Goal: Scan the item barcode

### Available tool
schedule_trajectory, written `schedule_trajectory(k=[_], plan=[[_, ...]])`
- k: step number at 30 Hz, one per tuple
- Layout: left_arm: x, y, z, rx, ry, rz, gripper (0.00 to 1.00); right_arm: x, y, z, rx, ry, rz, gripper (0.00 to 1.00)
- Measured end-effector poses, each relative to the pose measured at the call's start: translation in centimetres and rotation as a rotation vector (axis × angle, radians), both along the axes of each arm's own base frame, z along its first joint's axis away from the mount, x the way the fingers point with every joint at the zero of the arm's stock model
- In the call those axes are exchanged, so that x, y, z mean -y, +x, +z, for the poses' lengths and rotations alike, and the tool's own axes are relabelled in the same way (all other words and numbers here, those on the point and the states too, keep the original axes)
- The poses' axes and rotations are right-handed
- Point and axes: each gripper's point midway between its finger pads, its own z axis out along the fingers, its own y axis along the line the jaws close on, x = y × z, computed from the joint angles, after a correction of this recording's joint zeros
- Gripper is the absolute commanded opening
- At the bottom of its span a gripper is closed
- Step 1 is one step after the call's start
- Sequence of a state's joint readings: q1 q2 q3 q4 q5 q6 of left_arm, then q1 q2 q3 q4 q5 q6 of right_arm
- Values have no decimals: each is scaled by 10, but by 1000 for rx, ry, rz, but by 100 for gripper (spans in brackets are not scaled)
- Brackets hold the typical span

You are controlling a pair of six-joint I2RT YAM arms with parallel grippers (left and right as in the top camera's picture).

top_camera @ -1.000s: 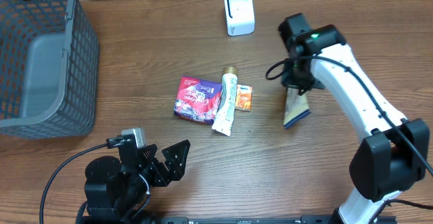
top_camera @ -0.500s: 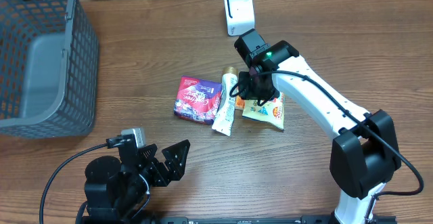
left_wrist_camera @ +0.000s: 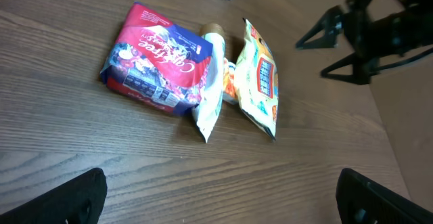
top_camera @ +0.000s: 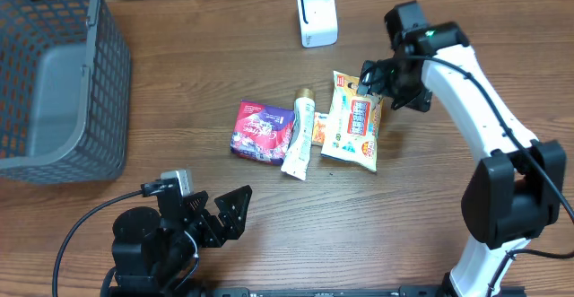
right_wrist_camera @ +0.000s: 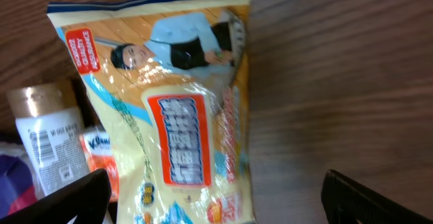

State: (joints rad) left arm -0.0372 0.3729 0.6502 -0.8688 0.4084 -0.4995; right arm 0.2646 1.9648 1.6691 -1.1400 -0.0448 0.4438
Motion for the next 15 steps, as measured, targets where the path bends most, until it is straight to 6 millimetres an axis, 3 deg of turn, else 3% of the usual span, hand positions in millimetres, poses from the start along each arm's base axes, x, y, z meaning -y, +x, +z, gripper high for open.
schedule_trajectory(k=[2, 3, 8, 11, 15], plan=[[0, 0, 0, 1, 0, 0, 100, -5, -2, -14, 1, 0, 12, 100], [0, 0, 0, 1, 0, 0, 100, -11, -3, -30, 6, 3, 27, 100], [0, 0, 0, 0, 0, 0, 100, -20, -16, -72, -31, -6, 55, 87], [0, 0, 0, 0, 0, 0, 100, -21, -27, -86, -68, -14, 66, 83], [0, 0, 0, 0, 0, 0, 100, -27, -28, -86, -63, -12, 82, 81]])
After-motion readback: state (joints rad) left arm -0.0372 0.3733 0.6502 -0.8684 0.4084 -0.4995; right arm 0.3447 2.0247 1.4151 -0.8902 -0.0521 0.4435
